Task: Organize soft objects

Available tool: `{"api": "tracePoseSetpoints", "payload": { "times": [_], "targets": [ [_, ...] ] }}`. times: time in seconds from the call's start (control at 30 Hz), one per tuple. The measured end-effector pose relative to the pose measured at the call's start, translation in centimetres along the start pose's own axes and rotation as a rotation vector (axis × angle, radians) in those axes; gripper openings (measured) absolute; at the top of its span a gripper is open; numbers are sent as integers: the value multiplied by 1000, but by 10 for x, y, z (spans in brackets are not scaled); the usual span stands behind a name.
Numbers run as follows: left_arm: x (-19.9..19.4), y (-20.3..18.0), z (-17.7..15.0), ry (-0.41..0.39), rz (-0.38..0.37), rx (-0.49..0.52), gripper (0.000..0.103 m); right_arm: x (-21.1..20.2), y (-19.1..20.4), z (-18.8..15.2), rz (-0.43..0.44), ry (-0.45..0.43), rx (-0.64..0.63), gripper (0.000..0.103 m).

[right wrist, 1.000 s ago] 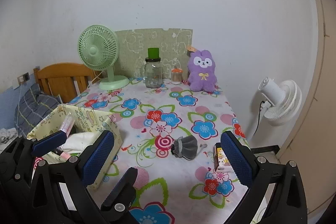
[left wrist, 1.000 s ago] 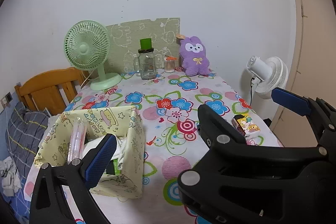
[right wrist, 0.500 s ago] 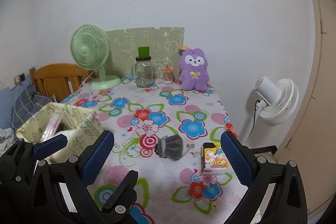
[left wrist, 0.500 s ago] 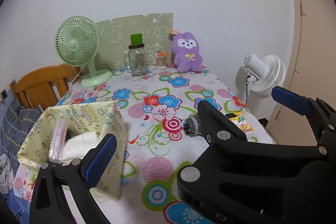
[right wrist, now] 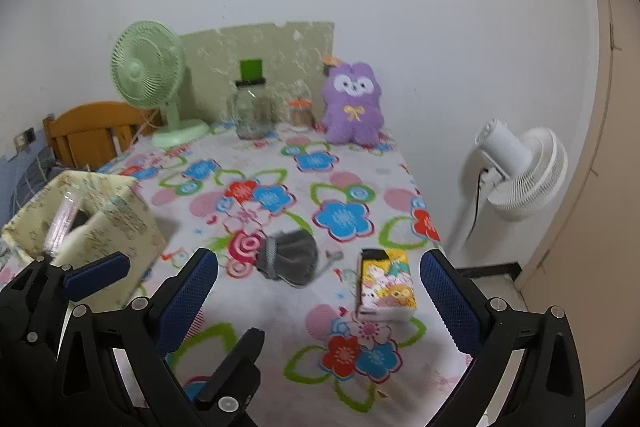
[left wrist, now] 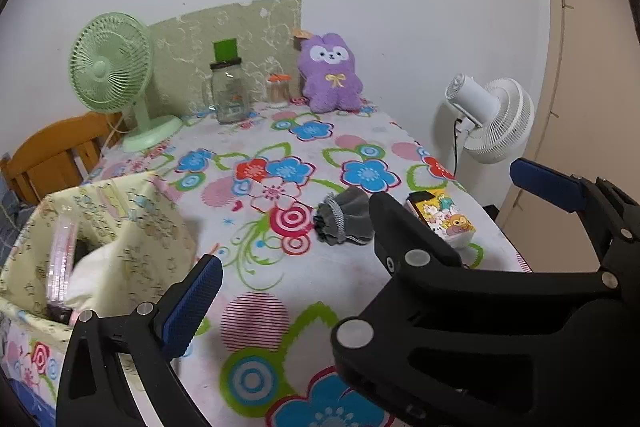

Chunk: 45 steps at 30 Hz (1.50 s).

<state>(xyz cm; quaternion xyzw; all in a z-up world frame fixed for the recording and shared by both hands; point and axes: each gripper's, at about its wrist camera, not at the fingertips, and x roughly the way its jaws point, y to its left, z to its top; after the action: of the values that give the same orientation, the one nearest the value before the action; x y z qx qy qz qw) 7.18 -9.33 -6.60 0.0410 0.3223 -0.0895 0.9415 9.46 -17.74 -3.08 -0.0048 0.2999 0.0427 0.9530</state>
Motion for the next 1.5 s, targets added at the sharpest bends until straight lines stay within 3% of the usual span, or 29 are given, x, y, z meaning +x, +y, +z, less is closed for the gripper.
{"api": "tracePoseSetpoints", "payload": {
  "times": [0.7, 1.37, 1.5],
  "targets": [
    [59, -19, 12, 66, -11, 49, 102, 61, -44, -7, -9, 106, 94, 101],
    [113, -26, 25, 178, 17, 104, 102, 113, -70, -12, 14, 277, 180, 73],
    [122, -27, 23, 195, 47, 110, 101, 123, -72, -16, 28, 313, 189, 54]
  ]
}}
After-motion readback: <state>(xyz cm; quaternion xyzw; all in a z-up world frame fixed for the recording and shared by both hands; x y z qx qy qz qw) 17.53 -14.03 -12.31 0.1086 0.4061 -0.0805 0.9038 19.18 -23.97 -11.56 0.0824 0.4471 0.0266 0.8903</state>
